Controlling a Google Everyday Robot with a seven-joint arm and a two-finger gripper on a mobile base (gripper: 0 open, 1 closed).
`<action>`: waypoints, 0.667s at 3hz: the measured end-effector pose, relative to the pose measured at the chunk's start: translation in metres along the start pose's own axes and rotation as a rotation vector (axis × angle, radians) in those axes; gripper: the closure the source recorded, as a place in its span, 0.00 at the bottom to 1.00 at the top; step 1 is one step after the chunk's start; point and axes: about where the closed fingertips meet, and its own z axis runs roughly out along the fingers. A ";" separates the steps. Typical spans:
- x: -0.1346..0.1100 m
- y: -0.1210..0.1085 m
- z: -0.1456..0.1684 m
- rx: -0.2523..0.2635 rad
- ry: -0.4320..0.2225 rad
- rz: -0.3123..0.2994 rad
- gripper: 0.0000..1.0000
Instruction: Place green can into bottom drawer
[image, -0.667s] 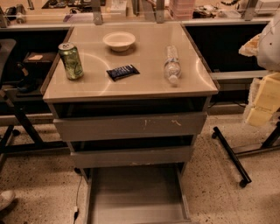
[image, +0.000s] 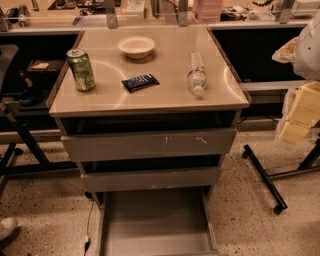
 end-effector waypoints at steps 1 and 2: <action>-0.024 -0.015 0.012 -0.028 -0.076 0.018 0.00; -0.049 -0.029 0.034 -0.095 -0.159 0.035 0.00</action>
Offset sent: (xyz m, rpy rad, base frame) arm 0.0786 0.0695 -0.0272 0.3005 0.1219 0.0511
